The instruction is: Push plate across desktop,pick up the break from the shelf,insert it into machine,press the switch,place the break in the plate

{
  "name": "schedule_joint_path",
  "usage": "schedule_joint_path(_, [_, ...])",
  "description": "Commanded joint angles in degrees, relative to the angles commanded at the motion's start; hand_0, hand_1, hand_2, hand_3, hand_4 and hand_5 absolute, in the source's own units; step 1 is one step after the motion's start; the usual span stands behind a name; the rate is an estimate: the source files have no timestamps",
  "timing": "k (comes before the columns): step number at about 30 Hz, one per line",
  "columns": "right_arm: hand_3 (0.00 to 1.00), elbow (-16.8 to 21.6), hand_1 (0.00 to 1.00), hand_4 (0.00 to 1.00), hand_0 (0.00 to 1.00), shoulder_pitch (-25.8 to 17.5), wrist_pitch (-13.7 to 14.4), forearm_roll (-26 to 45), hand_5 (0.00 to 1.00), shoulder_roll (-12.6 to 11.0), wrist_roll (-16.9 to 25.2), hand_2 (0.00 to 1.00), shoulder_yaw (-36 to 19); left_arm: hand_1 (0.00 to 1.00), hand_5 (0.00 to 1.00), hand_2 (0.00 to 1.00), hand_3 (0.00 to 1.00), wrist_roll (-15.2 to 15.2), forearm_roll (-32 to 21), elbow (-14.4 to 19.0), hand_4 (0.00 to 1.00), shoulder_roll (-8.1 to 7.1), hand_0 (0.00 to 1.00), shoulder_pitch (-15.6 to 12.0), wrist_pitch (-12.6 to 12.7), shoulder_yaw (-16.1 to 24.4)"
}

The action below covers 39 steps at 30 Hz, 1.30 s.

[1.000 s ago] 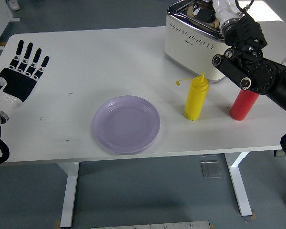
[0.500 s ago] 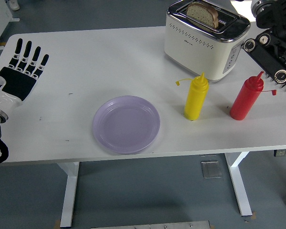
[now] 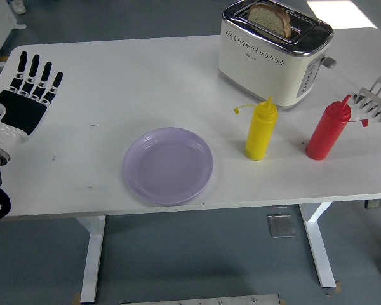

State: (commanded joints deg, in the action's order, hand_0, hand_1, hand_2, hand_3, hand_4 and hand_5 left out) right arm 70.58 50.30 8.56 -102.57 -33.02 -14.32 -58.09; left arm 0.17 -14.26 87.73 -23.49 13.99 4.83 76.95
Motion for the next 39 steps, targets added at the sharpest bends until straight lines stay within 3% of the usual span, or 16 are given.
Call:
schedule_joint_path(1, [0.485,0.2,0.451,0.193,0.398,-0.4,-0.5,0.0,0.002,-0.1,0.3,0.556,-0.1,0.761,0.998,0.711,0.717,0.0,-0.1,0.0,0.787,0.03,0.832,0.0,0.0,0.0])
schedule_joint_path(6, [0.485,0.6,0.451,0.193,0.398,-3.3,-4.0,-0.5,0.002,-0.7,2.3,0.556,-0.6,0.761,0.998,0.711,0.717,0.5,-1.4,0.1,0.787,0.22,0.832,0.0,-0.2,0.1])
schedule_joint_path(7, [0.480,0.6,0.439,0.119,0.401,-3.7,-4.6,-0.8,0.002,-0.7,2.6,0.556,-0.7,0.760,0.998,0.710,0.718,0.6,-1.7,0.2,0.787,0.24,0.832,0.0,-0.2,0.1])
schedule_joint_path(16, [0.479,-1.5,0.427,0.088,0.402,-6.0,-7.3,-3.9,0.002,0.0,5.0,0.554,0.2,0.760,0.998,0.710,0.718,0.7,-2.4,0.5,0.788,0.39,0.830,0.0,-0.3,0.1])
schedule_joint_path(39, [0.465,-11.8,0.404,0.146,0.387,-7.6,-3.8,-6.6,0.002,3.3,10.3,0.539,3.8,0.758,0.998,0.710,0.718,0.5,-2.4,0.3,0.785,0.57,0.827,0.0,-0.2,-0.1])
